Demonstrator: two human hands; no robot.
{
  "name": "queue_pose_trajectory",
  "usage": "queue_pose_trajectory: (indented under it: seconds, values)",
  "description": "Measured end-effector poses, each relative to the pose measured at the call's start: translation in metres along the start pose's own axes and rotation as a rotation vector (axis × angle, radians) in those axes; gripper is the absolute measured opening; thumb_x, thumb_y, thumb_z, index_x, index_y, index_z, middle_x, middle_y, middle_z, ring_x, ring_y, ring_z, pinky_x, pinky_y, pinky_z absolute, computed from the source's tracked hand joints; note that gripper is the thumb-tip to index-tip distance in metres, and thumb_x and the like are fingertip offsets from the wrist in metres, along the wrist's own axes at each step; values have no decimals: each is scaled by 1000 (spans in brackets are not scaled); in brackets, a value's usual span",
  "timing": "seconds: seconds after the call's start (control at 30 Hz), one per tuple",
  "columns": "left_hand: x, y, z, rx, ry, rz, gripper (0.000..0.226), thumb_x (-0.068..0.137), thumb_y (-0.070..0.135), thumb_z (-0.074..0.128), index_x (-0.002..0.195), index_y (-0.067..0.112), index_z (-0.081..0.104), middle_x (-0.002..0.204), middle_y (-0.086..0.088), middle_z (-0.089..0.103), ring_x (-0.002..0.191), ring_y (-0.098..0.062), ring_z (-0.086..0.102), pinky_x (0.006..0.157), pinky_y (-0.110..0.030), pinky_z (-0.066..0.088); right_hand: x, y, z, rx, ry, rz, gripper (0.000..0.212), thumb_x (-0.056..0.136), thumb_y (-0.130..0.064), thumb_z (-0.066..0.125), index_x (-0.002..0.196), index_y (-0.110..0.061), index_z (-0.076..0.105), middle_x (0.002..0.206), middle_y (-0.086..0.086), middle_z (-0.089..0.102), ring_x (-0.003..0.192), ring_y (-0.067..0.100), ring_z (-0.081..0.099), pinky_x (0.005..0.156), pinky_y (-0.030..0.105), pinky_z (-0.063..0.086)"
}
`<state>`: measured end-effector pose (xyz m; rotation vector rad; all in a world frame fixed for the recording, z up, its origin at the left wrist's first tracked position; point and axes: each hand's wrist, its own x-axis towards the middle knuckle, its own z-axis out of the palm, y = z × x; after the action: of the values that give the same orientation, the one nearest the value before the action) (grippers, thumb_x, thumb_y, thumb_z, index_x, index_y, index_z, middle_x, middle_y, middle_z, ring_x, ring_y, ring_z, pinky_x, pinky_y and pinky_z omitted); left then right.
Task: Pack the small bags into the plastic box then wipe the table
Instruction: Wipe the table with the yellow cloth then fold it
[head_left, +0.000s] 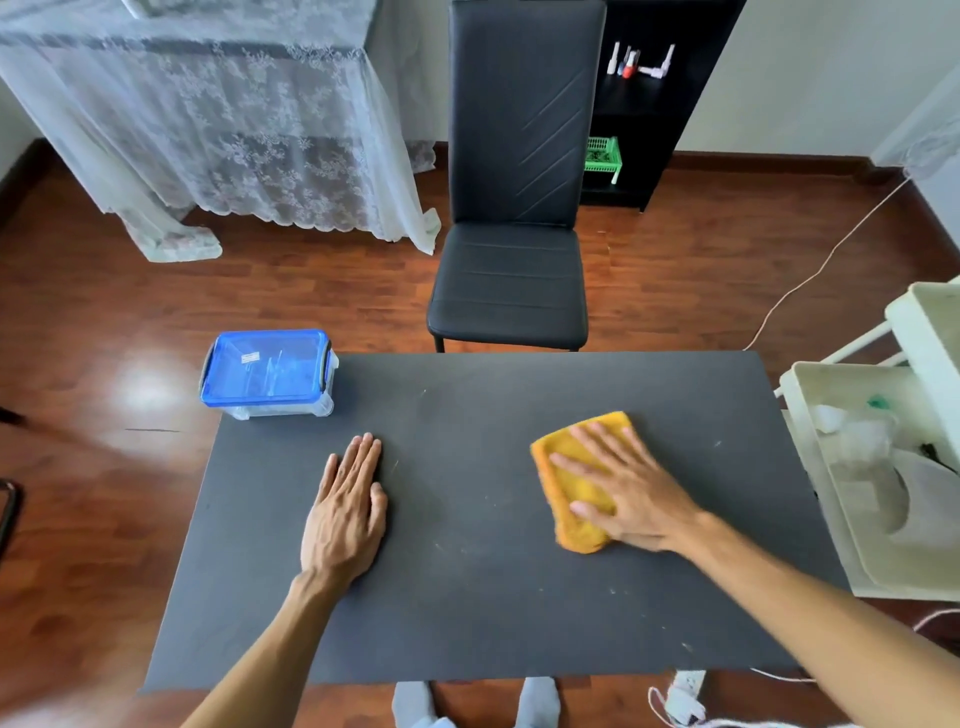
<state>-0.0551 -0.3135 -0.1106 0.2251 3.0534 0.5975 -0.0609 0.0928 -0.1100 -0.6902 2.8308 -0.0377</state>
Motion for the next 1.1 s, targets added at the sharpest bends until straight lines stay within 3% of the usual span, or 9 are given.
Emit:
queue_pose_trajectory:
  seconds: [0.13,0.3,0.4,0.53,0.67,0.77,0.9,1.0,1.1]
  values:
    - [1,3,0,39,-9,-30,61,95,33,19,151,9,26,161,-5,16,150,-14,7,123,-36,6,-41,54,-9,135,-68,333,68,90,-67,26,150,-56,-6,166,-9,-16,152,17,-16,121,57,-3]
    - [2,3,6,74,-4,-62,62,95,33,20,152,7,20,161,-6,12,150,-14,1,123,-37,6,32,7,-8,121,32,593,71,89,-70,15,155,-47,2,167,2,-3,153,29,-7,117,65,-2]
    - [3,-3,9,36,13,-63,61,96,30,21,152,7,19,161,-3,13,150,-11,2,122,-34,5,106,-35,-20,127,46,464,74,87,-81,11,153,-49,3,167,5,-4,152,31,-8,114,65,-8]
    - [3,-7,11,-37,58,-98,61,96,29,19,152,6,19,161,-3,14,150,-10,5,122,-28,3,169,-124,-23,92,71,200,68,90,-73,23,153,-49,14,167,11,1,152,36,-5,113,70,-4]
    - [1,-9,9,-66,81,-156,63,95,31,14,151,3,18,161,-8,16,150,-12,5,122,-29,4,143,-186,-5,56,70,-182,63,91,-56,37,151,-51,20,167,7,9,153,33,1,117,67,3]
    - [1,-8,8,-61,76,-153,63,95,30,13,151,3,19,161,-8,16,150,-12,5,122,-29,3,87,-147,6,38,115,-293,66,89,-46,44,151,-51,23,167,0,12,154,25,2,120,60,3]
    - [1,-6,8,-53,68,-153,65,93,31,13,151,3,19,161,-8,14,150,-12,2,122,-30,2,45,-34,-4,64,127,37,66,93,-44,35,153,-50,8,166,1,14,153,28,12,116,62,13]
    - [1,-3,8,-71,80,-158,65,93,31,13,151,2,20,161,-8,15,150,-13,3,123,-33,4,79,1,-20,106,76,424,65,91,-53,19,153,-50,0,168,-1,0,153,27,0,118,63,6]
    - [3,-4,7,-97,96,-155,64,93,30,14,150,1,21,160,-8,16,150,-13,5,123,-33,4,146,-44,-36,41,81,366,65,89,-53,28,152,-46,14,166,3,9,151,32,6,116,64,7]
